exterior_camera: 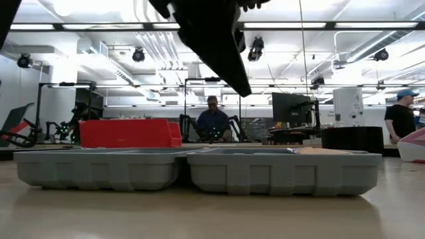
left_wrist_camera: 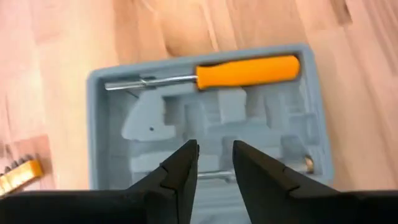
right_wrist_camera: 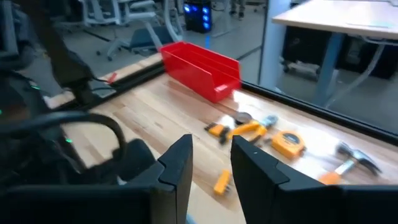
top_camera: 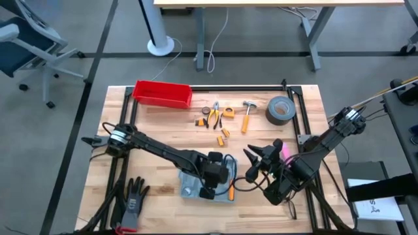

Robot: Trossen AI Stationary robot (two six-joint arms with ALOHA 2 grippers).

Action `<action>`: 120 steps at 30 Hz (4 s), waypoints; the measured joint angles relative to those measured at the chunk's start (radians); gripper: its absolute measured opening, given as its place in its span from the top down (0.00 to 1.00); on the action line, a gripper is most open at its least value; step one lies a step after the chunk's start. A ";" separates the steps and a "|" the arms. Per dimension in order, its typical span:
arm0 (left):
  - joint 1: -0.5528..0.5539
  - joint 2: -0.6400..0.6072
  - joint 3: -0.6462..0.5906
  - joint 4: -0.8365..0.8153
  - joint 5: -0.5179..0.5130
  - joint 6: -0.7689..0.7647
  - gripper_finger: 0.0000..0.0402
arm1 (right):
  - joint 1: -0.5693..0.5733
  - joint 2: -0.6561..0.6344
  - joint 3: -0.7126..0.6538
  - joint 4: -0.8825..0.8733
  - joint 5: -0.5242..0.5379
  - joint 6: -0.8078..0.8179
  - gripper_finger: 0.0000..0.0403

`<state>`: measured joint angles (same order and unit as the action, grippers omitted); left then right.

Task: Prefit tool cases
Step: Put the set of precision screwdriver bits into the gray toolbox

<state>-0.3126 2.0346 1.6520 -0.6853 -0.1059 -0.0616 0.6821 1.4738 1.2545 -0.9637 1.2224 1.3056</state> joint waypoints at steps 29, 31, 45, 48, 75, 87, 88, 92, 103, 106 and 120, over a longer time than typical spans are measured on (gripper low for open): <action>0.251 -0.006 -0.013 0.140 0.119 0.102 0.69 | -0.132 -0.099 -0.088 -0.264 -0.169 0.136 0.74; 0.264 -0.006 -0.021 0.160 0.119 0.112 0.68 | -0.143 -0.124 -0.117 -0.262 -0.185 0.136 0.75; 0.409 -0.006 -0.067 0.200 0.191 0.154 0.66 | -0.218 -0.331 -0.381 0.032 -0.321 -0.054 0.77; 0.453 -0.006 -0.067 0.198 0.221 0.156 0.66 | -0.262 -0.337 -0.408 0.121 -0.371 -0.155 0.75; 0.514 -0.211 -0.287 0.241 0.467 0.186 0.61 | -0.750 -0.262 -0.412 0.569 -0.881 -0.878 0.62; 0.476 -0.600 -0.711 0.532 0.360 0.066 0.61 | -0.829 -0.200 -0.412 0.682 -1.047 -0.927 0.63; 0.472 -0.618 -0.732 0.536 0.352 0.055 0.61 | -0.831 -0.180 -0.409 0.684 -1.058 -0.926 0.63; 0.459 -0.679 -0.800 0.535 0.351 -0.018 0.62 | -0.832 -0.073 -0.357 0.678 -1.081 -0.923 0.61; 0.352 -0.784 -0.973 0.552 0.269 -0.152 0.64 | -0.868 0.260 -0.072 0.466 -1.108 -0.921 0.62; 0.318 -0.790 -0.984 0.554 0.241 -0.164 0.64 | -0.872 0.310 -0.028 0.446 -1.110 -0.916 0.62; 0.249 -0.793 -1.027 0.710 0.216 -0.248 0.65 | -0.880 0.392 -0.009 0.423 -1.138 -0.898 0.59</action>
<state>-0.0635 1.2419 0.6250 0.0247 0.1101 -0.3093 -0.1975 1.8663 1.2457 -0.5411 0.0842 0.4080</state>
